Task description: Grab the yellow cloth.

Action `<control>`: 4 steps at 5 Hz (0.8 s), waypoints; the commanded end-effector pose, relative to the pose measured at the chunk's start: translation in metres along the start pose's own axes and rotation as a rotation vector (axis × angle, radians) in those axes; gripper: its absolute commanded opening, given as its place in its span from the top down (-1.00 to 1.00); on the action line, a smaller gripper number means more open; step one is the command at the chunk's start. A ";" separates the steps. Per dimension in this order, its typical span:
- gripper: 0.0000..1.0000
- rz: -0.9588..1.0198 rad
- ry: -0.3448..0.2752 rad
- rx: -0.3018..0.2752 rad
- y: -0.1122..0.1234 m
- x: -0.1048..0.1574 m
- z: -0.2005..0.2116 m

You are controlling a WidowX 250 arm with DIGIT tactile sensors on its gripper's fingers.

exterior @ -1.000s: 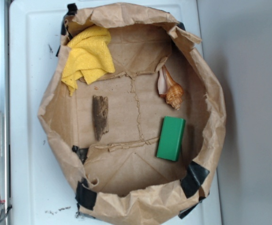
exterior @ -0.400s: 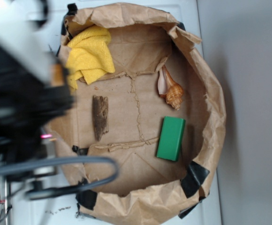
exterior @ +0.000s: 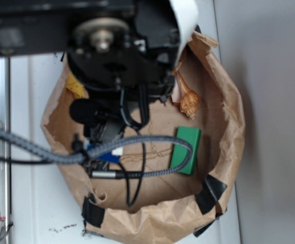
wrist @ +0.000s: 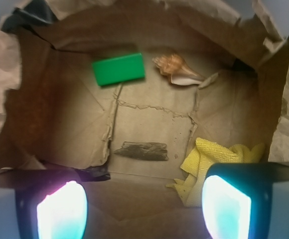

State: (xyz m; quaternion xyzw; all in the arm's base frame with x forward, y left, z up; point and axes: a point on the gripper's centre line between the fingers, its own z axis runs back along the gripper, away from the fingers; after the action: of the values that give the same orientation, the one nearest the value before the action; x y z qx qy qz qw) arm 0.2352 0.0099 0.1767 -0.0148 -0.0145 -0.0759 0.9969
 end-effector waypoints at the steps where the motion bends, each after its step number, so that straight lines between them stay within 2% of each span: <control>1: -1.00 0.011 -0.057 0.011 0.000 0.005 0.013; 2: -1.00 0.011 -0.057 0.011 0.000 0.005 0.013; 3: -1.00 0.006 -0.049 0.083 0.000 0.002 -0.028; 4: -1.00 -0.044 -0.038 0.085 0.002 0.011 -0.065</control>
State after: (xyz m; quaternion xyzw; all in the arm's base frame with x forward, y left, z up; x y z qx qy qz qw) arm 0.2444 0.0132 0.1014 0.0244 -0.0144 -0.0907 0.9955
